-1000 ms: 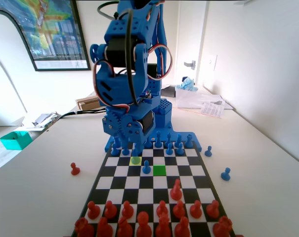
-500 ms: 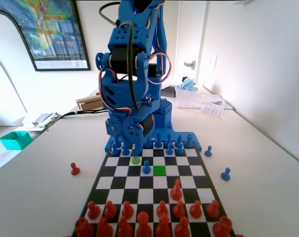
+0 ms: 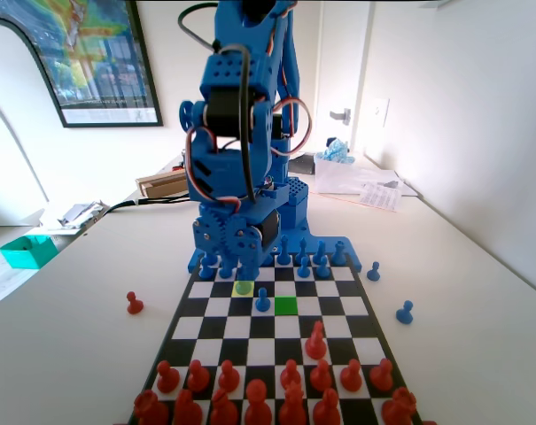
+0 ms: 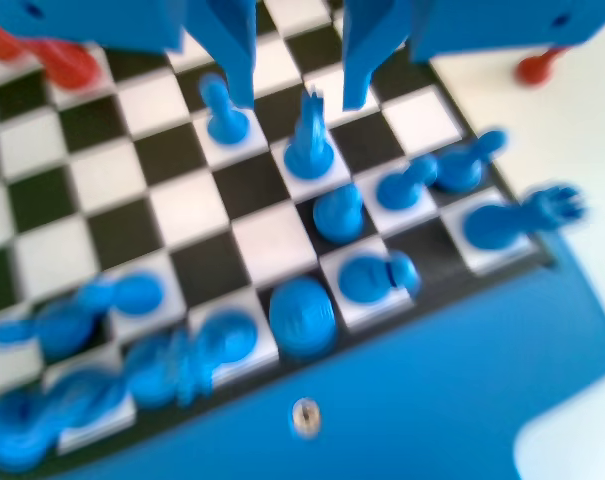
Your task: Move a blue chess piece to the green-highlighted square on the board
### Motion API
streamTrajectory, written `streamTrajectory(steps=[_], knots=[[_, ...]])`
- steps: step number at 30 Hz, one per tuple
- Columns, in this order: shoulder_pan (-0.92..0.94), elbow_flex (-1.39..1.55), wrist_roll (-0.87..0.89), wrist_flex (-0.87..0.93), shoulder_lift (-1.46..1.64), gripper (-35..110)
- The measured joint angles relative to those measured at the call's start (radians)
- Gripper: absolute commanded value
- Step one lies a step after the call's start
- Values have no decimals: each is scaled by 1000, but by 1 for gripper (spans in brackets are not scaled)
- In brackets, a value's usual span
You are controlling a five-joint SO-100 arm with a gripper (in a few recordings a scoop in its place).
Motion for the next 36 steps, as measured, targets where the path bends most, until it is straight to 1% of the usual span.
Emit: streamTrajectory(steps=[21,36], knots=[[-2,35,0,-87,-51,10],[14,52,-18,-101,-55,4]])
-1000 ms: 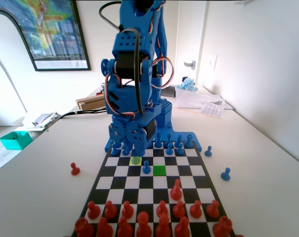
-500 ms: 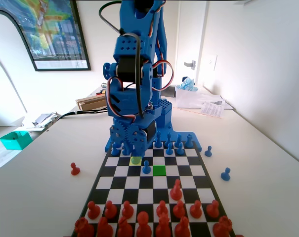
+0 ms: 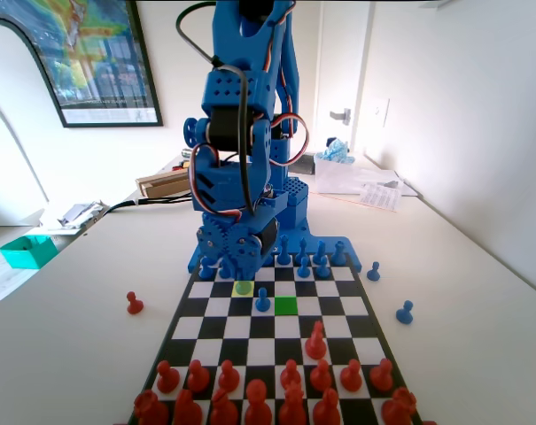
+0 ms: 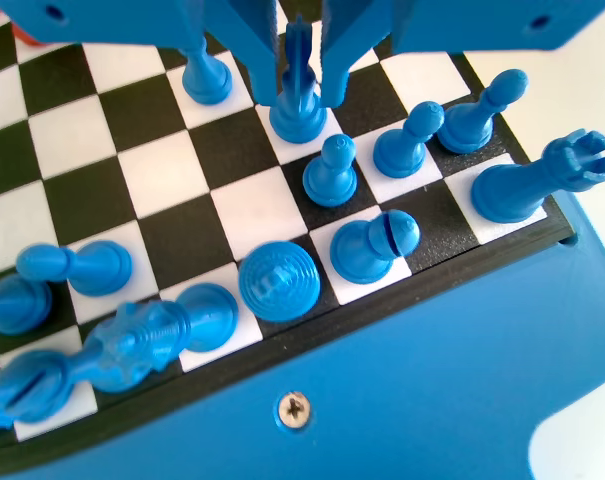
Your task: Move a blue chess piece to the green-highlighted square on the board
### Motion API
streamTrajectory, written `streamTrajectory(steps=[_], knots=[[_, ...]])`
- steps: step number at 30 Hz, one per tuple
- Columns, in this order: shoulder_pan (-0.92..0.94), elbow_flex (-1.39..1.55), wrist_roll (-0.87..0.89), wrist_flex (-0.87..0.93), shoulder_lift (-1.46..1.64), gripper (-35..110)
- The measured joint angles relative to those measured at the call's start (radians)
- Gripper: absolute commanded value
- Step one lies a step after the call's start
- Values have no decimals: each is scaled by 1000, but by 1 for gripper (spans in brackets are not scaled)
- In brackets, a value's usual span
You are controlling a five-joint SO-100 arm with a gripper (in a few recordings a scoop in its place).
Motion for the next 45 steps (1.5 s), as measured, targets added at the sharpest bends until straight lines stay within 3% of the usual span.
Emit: streamTrajectory(steps=[14,45], knots=[[2,-11,2,9,2,1],[-169,-370,241,434,8,1]])
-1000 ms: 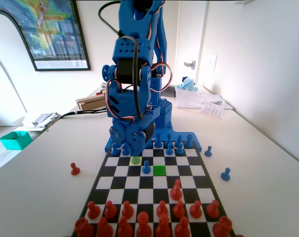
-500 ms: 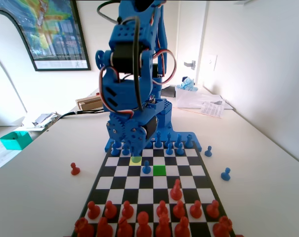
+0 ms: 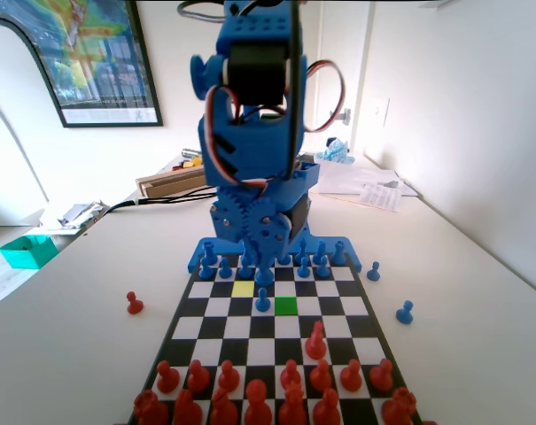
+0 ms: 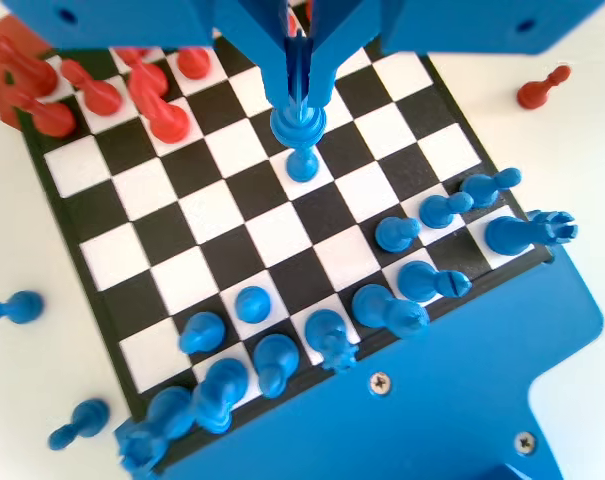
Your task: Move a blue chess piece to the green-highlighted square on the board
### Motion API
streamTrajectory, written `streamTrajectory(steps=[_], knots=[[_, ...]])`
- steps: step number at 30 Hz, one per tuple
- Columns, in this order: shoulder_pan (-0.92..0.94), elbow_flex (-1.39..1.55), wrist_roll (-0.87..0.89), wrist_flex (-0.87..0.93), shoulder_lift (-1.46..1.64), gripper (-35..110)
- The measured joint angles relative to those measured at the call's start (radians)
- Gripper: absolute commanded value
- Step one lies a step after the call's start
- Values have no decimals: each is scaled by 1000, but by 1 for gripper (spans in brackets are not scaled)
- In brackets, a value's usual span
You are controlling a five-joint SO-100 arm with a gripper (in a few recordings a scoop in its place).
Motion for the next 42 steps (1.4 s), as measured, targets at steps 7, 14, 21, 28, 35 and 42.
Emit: streamTrajectory(steps=[7,14,21,28,35,42], knots=[[-48,-12,51,-32,0,1],[-74,-8,77,-112,-44,1],[-91,20,78,-176,-112,1],[-106,40,78,-204,-153,1],[-121,58,78,-222,-169,1],[-118,74,78,-252,-169,1]])
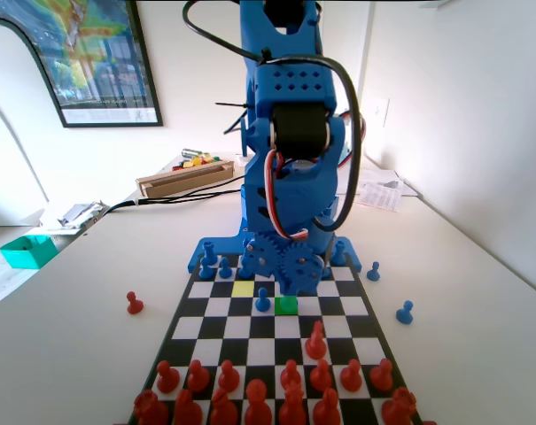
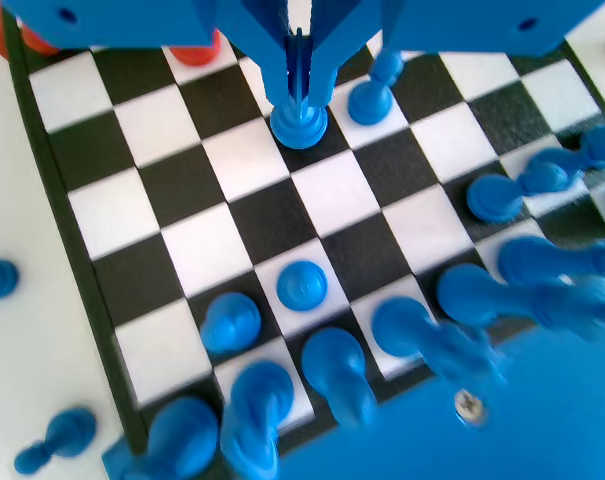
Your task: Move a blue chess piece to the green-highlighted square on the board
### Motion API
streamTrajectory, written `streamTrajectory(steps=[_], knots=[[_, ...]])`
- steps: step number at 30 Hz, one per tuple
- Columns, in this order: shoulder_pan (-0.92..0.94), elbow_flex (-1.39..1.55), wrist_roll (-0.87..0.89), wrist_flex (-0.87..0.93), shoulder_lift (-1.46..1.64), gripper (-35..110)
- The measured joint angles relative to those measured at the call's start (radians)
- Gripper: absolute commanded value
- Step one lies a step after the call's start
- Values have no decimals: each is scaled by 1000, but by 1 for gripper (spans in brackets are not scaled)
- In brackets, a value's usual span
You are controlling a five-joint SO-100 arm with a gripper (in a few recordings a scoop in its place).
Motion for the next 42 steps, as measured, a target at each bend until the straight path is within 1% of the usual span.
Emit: streamTrajectory(steps=[11,15,22,30,35,42], knots=[[0,18,-12,0,0,1],[0,18,-12,0,0,4],[9,18,-12,0,0,16],[26,18,-17,12,0,17],[31,-18,-14,58,11,17],[31,-107,0,169,66,17]])
